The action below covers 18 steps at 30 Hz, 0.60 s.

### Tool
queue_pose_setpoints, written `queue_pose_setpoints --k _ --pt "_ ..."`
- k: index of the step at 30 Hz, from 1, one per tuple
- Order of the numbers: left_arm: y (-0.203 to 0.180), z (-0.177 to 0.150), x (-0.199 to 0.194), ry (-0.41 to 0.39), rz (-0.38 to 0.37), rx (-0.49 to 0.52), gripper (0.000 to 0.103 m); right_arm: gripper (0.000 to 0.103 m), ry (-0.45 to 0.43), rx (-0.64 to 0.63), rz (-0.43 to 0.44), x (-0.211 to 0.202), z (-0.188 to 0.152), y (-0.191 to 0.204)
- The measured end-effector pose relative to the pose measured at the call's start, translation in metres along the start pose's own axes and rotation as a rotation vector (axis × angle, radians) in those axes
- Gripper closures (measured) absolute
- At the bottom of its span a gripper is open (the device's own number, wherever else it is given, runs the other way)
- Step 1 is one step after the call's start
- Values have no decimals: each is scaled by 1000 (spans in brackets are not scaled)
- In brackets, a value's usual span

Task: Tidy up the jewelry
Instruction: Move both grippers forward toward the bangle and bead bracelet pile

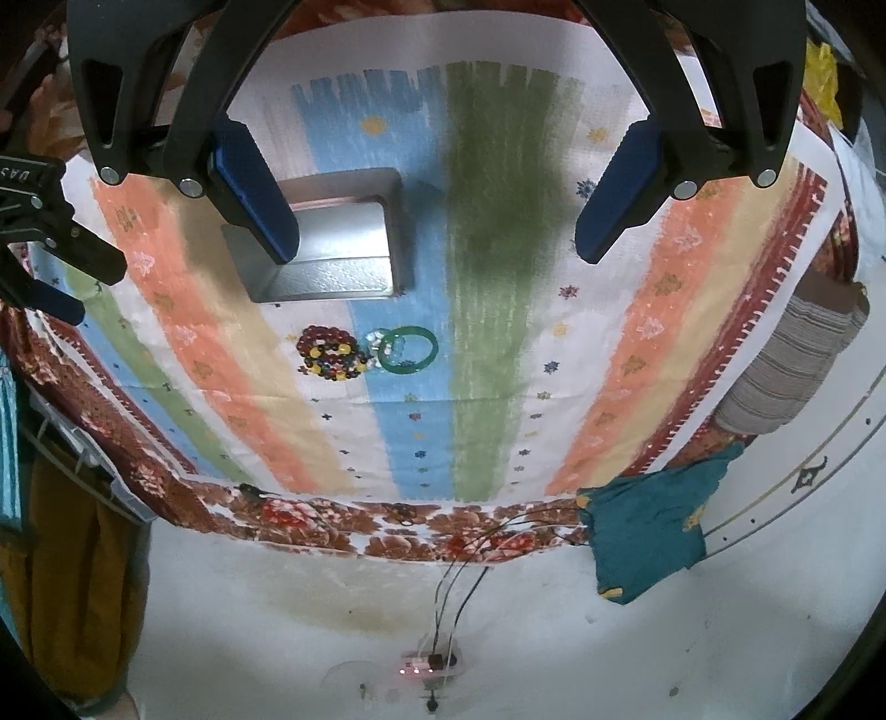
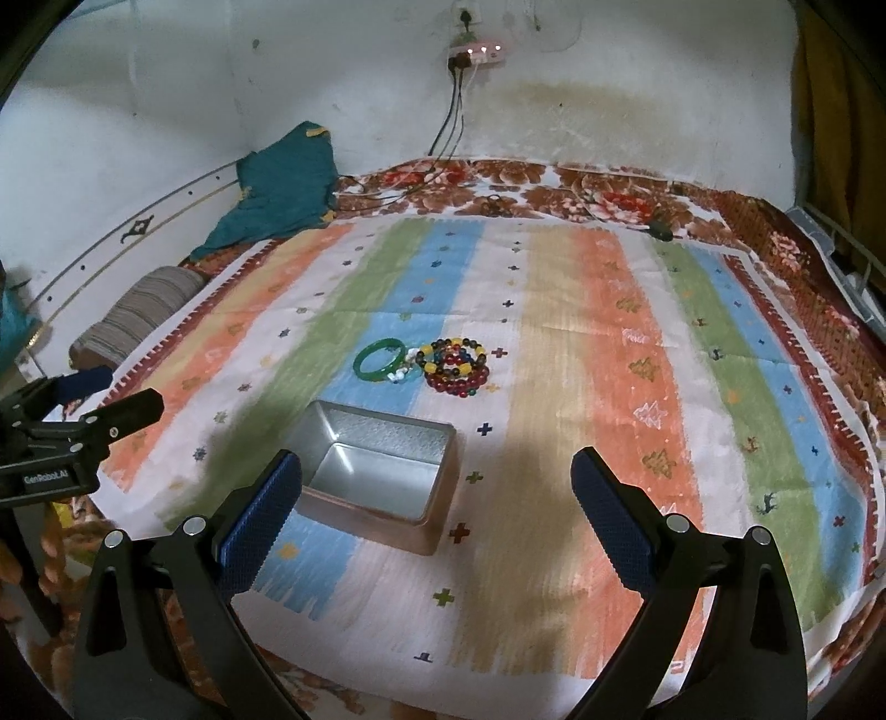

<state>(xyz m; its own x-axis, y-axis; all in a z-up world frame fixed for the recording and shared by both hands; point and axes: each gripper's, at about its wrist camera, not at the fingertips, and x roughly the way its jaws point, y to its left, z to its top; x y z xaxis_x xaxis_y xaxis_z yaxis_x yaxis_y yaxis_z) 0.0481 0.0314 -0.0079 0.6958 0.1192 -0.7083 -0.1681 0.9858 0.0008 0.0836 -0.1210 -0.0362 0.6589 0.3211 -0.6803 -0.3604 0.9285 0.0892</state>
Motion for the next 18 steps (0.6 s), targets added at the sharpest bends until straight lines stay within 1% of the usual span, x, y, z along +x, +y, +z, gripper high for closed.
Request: queue_pose_setpoints --k 4,6,11,15,18 --pt "1 5 3 -9 25 -1 6 4 7 -10 -5 4 4 0" --pt "4 8 4 -11 24 -9 6 4 5 -10 -7 6 6 2" --pt "4 17 17 14 23 -6 6 4 18 -9 -14 14 14 1" --pt "-1 20 21 16 59 14 6 4 33 -2 -13 19 18 -1" --pt "0 24 27 29 63 6 6 4 45 11 -15 25 23 -1"
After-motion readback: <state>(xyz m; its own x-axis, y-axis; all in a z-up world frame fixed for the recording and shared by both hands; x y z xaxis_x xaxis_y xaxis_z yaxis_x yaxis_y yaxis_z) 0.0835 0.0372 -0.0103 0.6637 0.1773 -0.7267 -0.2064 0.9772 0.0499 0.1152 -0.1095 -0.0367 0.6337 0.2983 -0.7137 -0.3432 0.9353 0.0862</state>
